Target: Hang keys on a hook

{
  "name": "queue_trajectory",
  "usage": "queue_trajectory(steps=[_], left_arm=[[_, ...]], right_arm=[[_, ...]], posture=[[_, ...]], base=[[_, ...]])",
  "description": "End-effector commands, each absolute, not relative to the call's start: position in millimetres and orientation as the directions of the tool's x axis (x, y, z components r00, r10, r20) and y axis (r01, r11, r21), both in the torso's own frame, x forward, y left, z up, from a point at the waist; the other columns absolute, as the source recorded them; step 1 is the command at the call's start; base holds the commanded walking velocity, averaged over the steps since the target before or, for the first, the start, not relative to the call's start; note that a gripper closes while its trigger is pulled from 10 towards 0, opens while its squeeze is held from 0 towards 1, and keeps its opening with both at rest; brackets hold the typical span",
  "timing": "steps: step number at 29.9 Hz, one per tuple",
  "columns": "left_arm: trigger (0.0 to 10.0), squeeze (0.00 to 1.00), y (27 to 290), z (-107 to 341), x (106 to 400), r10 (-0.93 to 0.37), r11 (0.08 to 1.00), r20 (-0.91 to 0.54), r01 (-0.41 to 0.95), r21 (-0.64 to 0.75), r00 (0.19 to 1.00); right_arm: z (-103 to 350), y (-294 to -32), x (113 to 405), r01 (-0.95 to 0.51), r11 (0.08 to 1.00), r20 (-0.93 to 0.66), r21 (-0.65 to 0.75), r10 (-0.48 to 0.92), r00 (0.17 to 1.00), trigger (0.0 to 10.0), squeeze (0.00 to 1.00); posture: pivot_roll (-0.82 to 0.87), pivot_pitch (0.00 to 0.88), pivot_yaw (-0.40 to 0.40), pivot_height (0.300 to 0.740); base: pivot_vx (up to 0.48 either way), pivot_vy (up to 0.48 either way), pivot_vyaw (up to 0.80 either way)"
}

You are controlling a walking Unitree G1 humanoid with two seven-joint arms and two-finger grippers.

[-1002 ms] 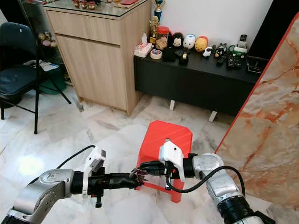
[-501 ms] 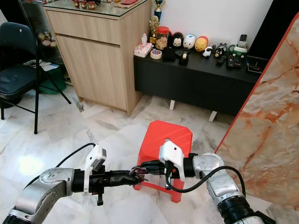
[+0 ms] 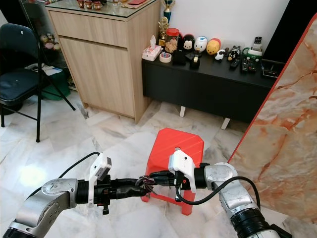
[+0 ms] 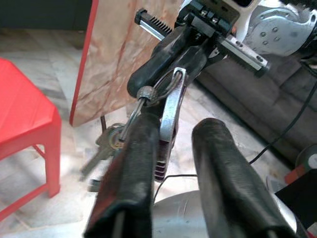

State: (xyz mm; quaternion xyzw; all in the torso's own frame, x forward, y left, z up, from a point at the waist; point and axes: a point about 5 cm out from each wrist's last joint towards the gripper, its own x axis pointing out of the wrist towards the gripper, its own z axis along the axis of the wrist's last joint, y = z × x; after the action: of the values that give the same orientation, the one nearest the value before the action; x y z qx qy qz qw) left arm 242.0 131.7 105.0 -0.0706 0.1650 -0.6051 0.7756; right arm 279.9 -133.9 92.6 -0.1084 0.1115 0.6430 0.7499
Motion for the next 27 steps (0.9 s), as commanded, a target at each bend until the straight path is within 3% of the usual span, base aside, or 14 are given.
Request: queue_trajectory(steps=[1, 14, 20, 21, 22, 23, 26, 27], left_arm=[[10.0, 1.0, 137, 112, 244, -0.96, 0.271, -0.157, 0.917, -0.293, 0.233], [10.0, 1.0, 139, 110, 242, -0.959, 0.269, -0.175, 0.915, -0.302, 0.224], [10.0, 1.0, 142, 100, 246, -0.931, 0.33, -0.248, 0.909, -0.253, 0.269], [10.0, 0.83, 142, 98, 246, -0.927, 0.337, -0.257, 0.908, -0.25, 0.273], [10.0, 0.83, 142, 98, 246, -0.927, 0.337, -0.257, 0.908, -0.25, 0.273], [10.0, 0.75, 141, 97, 246, -0.926, 0.338, -0.259, 0.907, -0.249, 0.274], [10.0, 0.73, 139, 96, 247, -0.923, 0.347, -0.261, 0.905, -0.246, 0.283], [10.0, 0.69, 139, 94, 247, -0.918, 0.357, -0.27, 0.904, -0.236, 0.292]], right_arm=[[91, -138, 277, -0.991, 0.137, -0.329, -0.015, 0.935, 0.134, 0.0, 0.0], [87, -141, 275, -0.991, 0.135, -0.353, -0.005, 0.927, 0.128, 0.0, 0.0], [73, -152, 274, -0.991, 0.13, -0.505, -0.018, 0.854, 0.121, 0.0, 0.0], [63, -160, 274, -0.991, 0.131, -0.61, -0.035, 0.782, 0.125, 0.0, 0.0], [63, -160, 274, -0.991, 0.131, -0.61, -0.035, 0.782, 0.125, 0.0, 0.0], [56, -166, 274, -0.99, 0.133, -0.669, -0.05, 0.731, 0.132, 0.0, 0.0], [45, -178, 275, -0.983, 0.16, -0.757, -0.092, 0.63, 0.173, 0.0, 0.0], [43, -179, 279, -0.97, 0.213, -0.759, -0.12, 0.609, 0.228, 0.0, 0.0]], posture=[[0.07, 0.053, -0.07, 0.74], [0.07, 0.053, -0.07, 0.74], [0.07, 0.053, -0.07, 0.74], [0.06, 0.054, -0.071, 0.74], [0.06, 0.054, -0.071, 0.74], [0.06, 0.053, -0.072, 0.74], [0.06, 0.053, -0.072, 0.74], [0.06, 0.053, -0.074, 0.74]], base=[[0.0, 0.0, 0.0], [0.0, 0.0, 0.0], [0.0, 0.0, 0.0], [0.0, 0.0, 0.0], [0.0, 0.0, 0.0], [0.0, 0.0, 0.0], [0.0, 0.0, 0.0], [0.0, 0.0, 0.0]])
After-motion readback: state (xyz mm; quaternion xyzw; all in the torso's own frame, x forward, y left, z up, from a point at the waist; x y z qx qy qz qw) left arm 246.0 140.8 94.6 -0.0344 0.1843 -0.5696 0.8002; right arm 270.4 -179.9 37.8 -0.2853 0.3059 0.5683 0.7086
